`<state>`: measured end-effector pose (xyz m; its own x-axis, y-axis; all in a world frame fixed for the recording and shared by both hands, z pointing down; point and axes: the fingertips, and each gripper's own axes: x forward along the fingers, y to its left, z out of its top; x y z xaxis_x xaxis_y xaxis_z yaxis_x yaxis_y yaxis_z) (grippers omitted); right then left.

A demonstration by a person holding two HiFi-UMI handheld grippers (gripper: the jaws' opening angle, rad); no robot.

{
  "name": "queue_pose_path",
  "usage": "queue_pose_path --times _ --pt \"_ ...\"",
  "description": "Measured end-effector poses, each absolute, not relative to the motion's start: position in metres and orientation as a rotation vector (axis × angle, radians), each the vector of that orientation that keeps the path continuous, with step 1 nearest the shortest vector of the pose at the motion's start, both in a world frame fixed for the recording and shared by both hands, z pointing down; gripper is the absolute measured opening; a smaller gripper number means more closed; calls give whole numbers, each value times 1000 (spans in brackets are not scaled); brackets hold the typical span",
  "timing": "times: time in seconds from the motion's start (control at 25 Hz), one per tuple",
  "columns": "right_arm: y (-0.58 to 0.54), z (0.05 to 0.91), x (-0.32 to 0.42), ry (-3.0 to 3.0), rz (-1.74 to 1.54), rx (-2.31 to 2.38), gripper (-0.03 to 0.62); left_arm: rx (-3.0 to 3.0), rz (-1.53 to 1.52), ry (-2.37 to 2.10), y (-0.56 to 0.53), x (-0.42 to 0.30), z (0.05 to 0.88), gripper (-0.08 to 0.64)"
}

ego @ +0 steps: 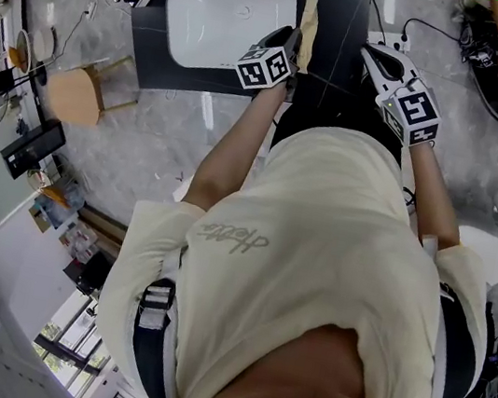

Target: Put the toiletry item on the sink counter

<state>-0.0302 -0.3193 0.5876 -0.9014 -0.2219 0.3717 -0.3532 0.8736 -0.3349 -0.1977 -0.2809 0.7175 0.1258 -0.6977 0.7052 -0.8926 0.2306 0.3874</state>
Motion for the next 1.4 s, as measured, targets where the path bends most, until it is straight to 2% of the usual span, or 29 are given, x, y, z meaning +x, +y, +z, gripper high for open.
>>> queue_pose_path --times 0.4,0.64,0.84,1.08,1.4 --pt "-311 538 -55 -2770 415 550 -6 1891 153 -1695 -275 -203 598 83" --pt "-301 480 -74 -2878 318 622 -6 2078 43 -1663 -265 -213 546 80" --pt "-287 426 -91 -2957 285 633 -6 2158 17 -1626 -246 -220 514 4" --pt "-270 375 -100 -3027 182 674 -6 2286 -69 -1611 -233 -231 460 3" --pt "-262 357 -97 -3004 154 731 -6 2471 -206 -1533 -242 -223 393 3"
